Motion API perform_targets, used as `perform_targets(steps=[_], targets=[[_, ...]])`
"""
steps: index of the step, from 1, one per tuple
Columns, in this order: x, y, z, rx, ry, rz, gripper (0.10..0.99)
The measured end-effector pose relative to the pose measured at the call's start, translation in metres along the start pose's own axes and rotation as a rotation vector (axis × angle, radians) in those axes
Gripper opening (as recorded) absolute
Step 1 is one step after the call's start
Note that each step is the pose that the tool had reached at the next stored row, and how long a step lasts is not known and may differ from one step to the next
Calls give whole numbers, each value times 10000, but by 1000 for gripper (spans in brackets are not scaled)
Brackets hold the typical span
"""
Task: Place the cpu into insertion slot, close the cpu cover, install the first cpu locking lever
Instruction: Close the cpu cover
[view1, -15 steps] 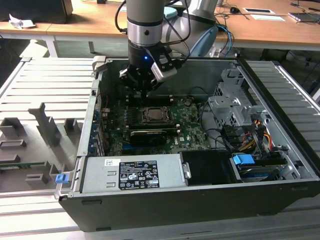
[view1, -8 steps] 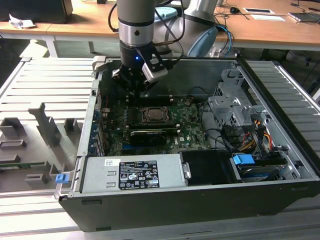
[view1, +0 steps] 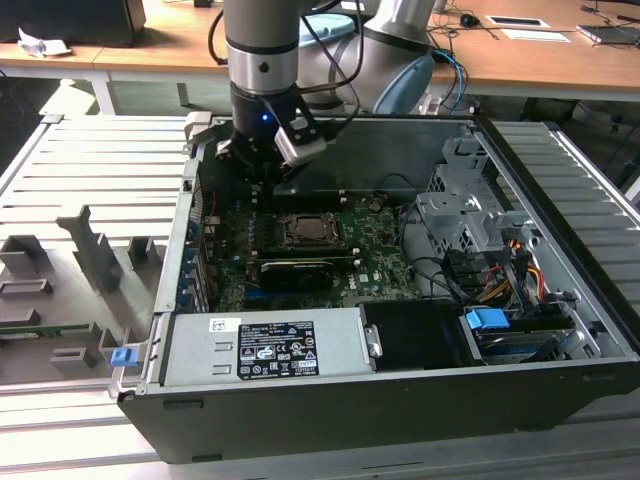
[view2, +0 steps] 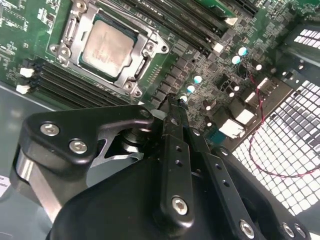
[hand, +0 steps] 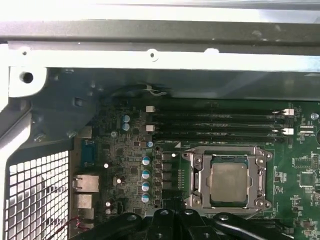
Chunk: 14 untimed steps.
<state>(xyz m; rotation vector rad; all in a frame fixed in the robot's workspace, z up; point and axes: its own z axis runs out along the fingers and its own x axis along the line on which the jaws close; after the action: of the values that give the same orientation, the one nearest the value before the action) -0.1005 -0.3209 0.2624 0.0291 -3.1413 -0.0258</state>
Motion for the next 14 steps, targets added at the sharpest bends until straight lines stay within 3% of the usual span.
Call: perform_targets(steps=[7, 14], targets=[[53, 74, 21, -46, -1, 1, 106], [84, 226, 57, -75, -2, 0, 106]])
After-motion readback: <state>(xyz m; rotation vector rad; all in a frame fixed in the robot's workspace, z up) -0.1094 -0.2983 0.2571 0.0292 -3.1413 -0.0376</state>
